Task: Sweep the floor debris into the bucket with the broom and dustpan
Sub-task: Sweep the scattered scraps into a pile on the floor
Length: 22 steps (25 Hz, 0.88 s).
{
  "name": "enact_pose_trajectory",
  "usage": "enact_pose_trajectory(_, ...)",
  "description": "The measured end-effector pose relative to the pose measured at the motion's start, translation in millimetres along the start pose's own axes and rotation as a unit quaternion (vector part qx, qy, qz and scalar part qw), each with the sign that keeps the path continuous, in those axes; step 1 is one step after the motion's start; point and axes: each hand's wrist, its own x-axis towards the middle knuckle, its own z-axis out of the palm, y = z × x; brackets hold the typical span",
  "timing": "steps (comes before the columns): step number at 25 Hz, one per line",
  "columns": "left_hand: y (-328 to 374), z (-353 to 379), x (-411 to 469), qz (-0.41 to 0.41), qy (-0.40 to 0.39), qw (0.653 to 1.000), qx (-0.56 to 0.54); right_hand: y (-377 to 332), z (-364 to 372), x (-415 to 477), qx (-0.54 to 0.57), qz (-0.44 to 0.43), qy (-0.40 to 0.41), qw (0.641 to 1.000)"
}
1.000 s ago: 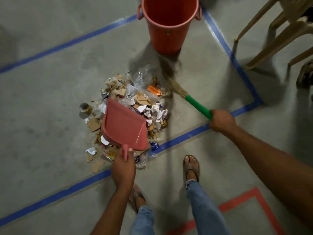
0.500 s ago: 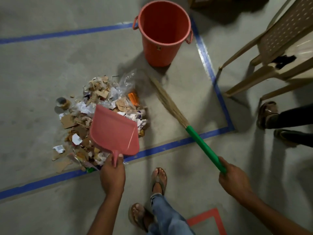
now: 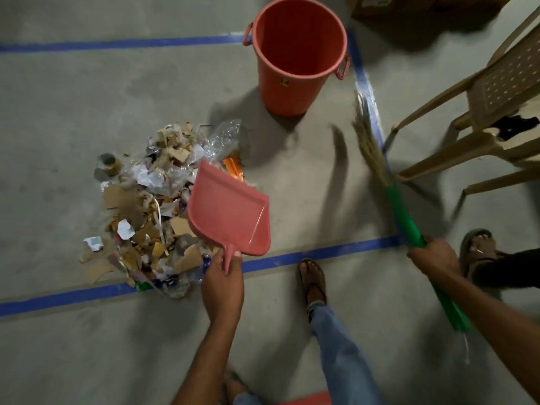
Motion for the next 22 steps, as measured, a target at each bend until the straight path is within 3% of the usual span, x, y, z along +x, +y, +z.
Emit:
enact_pose_trajectory(4,2.9,53.3,18.0,-0.030,0.024,0.999,-0.005,-63.7,-6.2,120.8,-0.113,-0.074,-0.072,0.988)
enact_pose_trajectory(8,3.8,81.4,22.1,-0.061,0.053,0.996,0.024,-104.5,0.8,107.0,-0.220,-0.217,-0.092,0.947)
enact_pose_trajectory(11,11.7,78.3,19.4,-0.099,0.074,0.992,0.030,-92.0,-1.0,68.5,-0.253,-0.286,-0.130,0.915)
enact_pose_trajectory(14,18.7,62.7,16.8,-0.121,0.107,0.987,0.017,-67.8,1.4,22.6,-0.249,-0.312,-0.147,0.905)
enact_pose_trajectory(22,-6.4,18.9,18.7,-0.146,0.201,0.968,-0.033,-53.8,-30.1,-16.5,-0.174,-0.294,-0.096,0.935)
